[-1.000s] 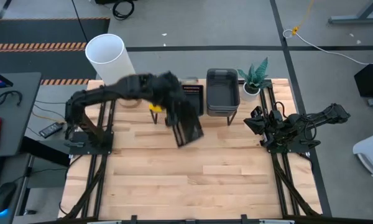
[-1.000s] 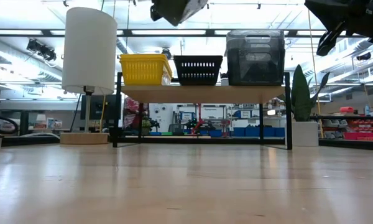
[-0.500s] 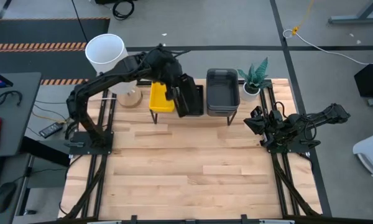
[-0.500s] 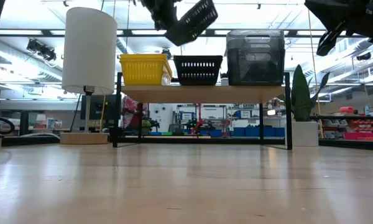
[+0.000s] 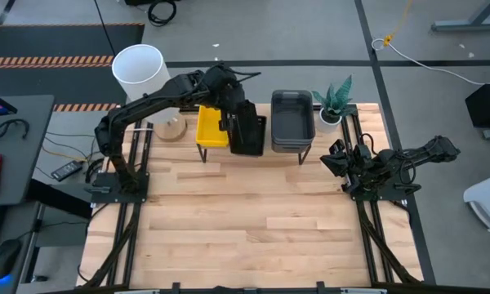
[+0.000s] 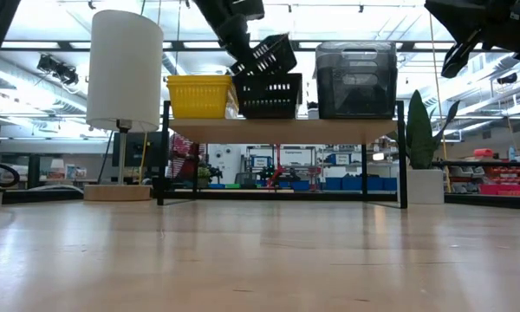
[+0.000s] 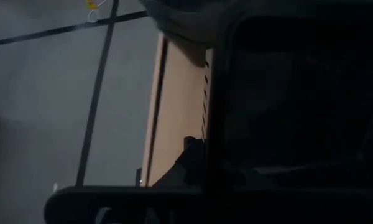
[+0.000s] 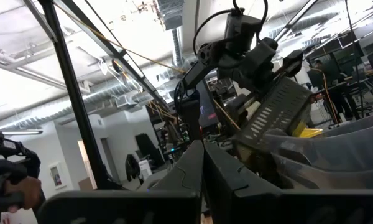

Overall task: Stack baskets on shelf by color
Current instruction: Stack the black bin on top of the black bin on the shelf

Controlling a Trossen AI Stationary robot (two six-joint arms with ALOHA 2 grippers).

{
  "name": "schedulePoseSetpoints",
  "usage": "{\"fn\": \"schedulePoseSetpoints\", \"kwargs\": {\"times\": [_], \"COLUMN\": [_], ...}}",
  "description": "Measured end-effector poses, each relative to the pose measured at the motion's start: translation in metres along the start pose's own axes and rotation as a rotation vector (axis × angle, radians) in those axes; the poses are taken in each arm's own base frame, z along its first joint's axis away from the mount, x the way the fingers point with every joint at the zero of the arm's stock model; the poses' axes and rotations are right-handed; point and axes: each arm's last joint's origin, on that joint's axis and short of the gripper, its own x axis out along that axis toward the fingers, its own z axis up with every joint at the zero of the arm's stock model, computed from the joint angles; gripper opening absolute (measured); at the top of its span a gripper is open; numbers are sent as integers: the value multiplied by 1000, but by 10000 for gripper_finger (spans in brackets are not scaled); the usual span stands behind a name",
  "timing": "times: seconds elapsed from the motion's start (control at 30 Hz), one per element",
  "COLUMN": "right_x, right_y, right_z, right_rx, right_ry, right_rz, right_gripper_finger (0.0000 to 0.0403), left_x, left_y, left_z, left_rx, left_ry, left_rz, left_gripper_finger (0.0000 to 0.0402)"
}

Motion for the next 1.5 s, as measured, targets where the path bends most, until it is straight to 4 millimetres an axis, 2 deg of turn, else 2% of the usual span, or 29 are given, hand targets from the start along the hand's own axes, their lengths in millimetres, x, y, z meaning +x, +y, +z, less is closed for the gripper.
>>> {"fn": "schedulePoseSetpoints", "kwargs": {"times": [0.43,0.73,0.87,1.2,1.33,1.5], "right_x": [0,0,0,0,0,0], "right_y": [0,0,0,0,0,0], "right_z": [0,0,0,0,0,0], "right_rx": [0,-1,-1,-1,0,0], "right_ry": [0,0,0,0,0,0], "right_rz": [0,0,0,-1,0,0], "right_gripper_finger": [16,16,16,16,16,16], "left_x": [2,3,3,3,3,3], "left_y": [16,14,12,13,16,18], "left_z": [-3,-2,-1,-1,-3,-7], "left_rx": [-37,0,35,44,4,-44], "left_ry": [-2,-9,-10,-13,-14,-46], "left_rz": [105,86,83,84,80,-29], "left_gripper_finger": [6,10,34,143,154,139]}}
